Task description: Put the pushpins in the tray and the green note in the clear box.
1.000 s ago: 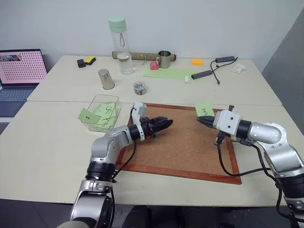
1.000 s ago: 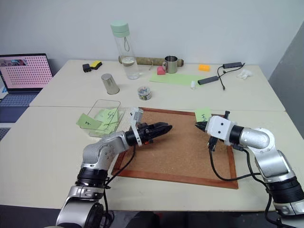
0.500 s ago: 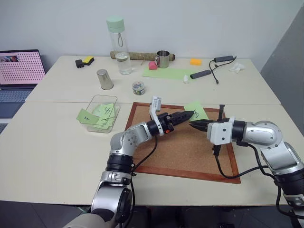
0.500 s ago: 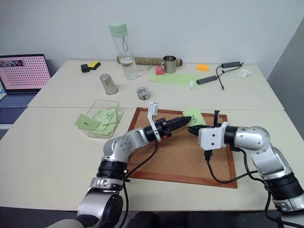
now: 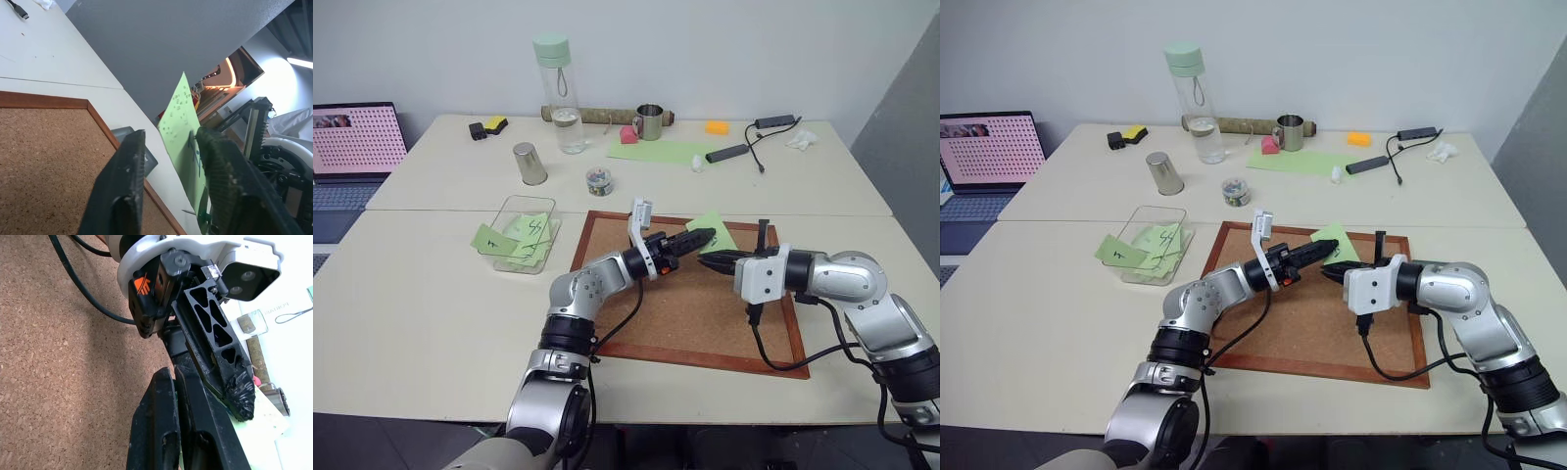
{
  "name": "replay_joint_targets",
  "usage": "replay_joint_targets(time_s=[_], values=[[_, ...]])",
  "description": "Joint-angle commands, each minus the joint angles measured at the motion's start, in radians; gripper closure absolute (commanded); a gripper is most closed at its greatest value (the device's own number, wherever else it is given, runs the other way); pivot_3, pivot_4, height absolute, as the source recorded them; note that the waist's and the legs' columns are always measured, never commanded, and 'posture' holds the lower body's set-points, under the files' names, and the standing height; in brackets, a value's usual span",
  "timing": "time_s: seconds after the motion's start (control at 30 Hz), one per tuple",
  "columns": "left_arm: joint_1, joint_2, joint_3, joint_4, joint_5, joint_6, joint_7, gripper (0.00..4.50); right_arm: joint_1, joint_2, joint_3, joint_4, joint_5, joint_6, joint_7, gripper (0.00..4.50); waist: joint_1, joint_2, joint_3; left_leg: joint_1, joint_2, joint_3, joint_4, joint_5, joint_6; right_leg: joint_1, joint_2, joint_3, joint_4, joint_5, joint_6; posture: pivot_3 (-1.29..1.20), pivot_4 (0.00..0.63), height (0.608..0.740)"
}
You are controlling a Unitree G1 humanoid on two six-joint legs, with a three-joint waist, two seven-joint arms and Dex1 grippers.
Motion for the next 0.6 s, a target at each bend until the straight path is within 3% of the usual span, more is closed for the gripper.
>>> replay_joint_targets(time_s=[0.03,0.2,0.6], values=[[-0.003,-0.003,-0.009,-0.037,-0.017,-0.005,-0.027,3.61,-0.017,0.004,-0.010,-0.002,0.008,-0.019,-0.007,4.50,0.000,0.000,0.000,0.000,0.000,0.000,0.000,0.000,0.000,0.000,0.000,0.000,0.000,0.000,0.000,0.00,0.150,0.740],[0.014,0.007,-0.035,-0.050,0.004,-0.018,-0.042,4.46,-0.018,0.010,-0.010,0.007,0.007,-0.028,-0.013,4.50,0.000,0.000,0.000,0.000,0.000,0.000,0.000,0.000,0.000,0.000,0.000,0.000,0.000,0.000,0.000,0.00,0.150,0.740],[0.037,0.001,-0.077,0.026,0.127,-0.187,0.009,4.46,-0.001,0.030,-0.044,-0.017,0.052,-0.028,-0.037,4.50,0.000,0.000,0.000,0.000,0.000,0.000,0.000,0.000,0.000,0.000,0.000,0.000,0.000,0.000,0.000,0.00,0.150,0.740]])
